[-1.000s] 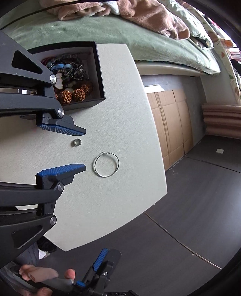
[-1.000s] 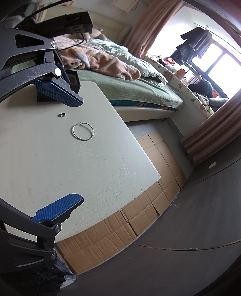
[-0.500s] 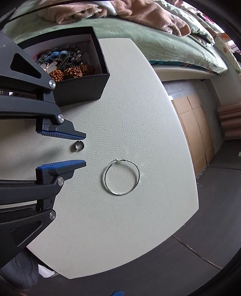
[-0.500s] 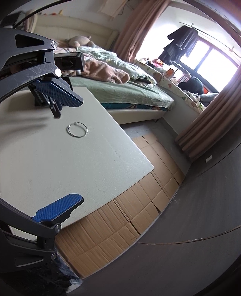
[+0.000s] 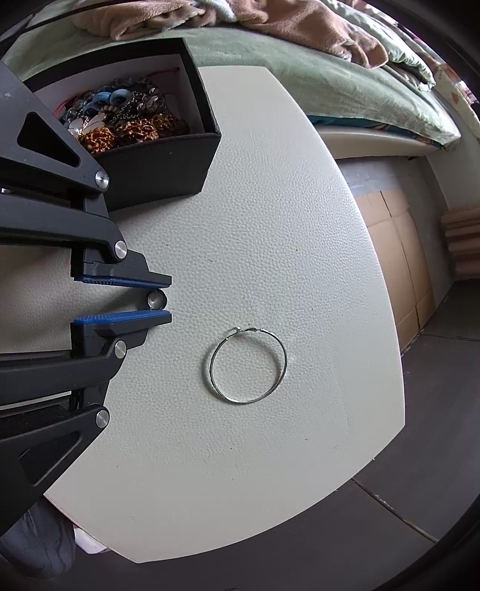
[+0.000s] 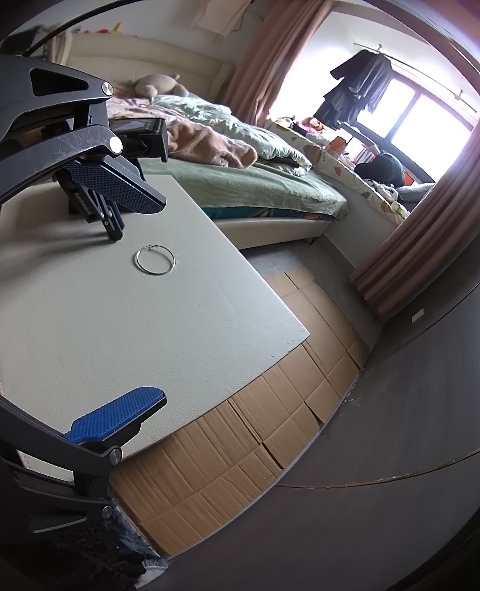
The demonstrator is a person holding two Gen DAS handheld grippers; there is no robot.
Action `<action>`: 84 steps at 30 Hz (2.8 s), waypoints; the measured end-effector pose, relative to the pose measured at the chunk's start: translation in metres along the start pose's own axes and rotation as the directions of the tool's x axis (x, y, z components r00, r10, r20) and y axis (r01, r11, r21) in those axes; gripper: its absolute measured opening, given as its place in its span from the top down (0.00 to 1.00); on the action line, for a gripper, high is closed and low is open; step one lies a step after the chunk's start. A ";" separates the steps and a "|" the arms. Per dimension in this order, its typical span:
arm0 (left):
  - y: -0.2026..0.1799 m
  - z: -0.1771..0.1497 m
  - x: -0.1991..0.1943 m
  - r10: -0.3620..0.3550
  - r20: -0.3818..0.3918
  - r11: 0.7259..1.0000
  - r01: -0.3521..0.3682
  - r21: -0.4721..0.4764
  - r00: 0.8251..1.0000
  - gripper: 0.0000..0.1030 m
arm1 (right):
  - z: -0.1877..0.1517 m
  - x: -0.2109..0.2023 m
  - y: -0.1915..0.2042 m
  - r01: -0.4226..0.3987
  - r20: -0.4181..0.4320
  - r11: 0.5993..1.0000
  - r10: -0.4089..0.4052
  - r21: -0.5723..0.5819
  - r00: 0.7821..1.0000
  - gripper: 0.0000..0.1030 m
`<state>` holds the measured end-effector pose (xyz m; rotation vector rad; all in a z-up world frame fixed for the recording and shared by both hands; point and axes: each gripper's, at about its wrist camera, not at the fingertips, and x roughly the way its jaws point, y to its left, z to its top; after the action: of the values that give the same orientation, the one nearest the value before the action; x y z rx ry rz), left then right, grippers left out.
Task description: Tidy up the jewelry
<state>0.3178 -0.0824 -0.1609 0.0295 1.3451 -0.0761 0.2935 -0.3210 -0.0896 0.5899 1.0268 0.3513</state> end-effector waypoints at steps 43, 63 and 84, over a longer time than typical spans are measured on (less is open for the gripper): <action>0.104 -0.009 -0.111 -0.129 0.243 0.977 0.166 -0.137 0.961 1.00 | -0.058 0.168 0.129 0.287 -0.085 0.820 -0.375 -0.496 0.923 0.93; 0.034 -0.005 -0.044 -0.167 0.038 0.983 0.170 -0.077 0.985 0.99 | -0.009 0.098 0.035 0.040 -0.158 0.993 -0.057 -0.111 0.986 0.97; 0.050 0.006 -0.029 -0.037 0.020 0.997 0.039 -0.071 0.999 0.39 | -0.009 0.092 0.040 0.035 -0.152 0.992 -0.054 -0.119 0.987 0.97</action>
<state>0.3206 -0.0318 -0.1327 -0.0575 1.3286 -0.0600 0.3297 -0.2372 -0.1326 0.4389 1.1588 0.4197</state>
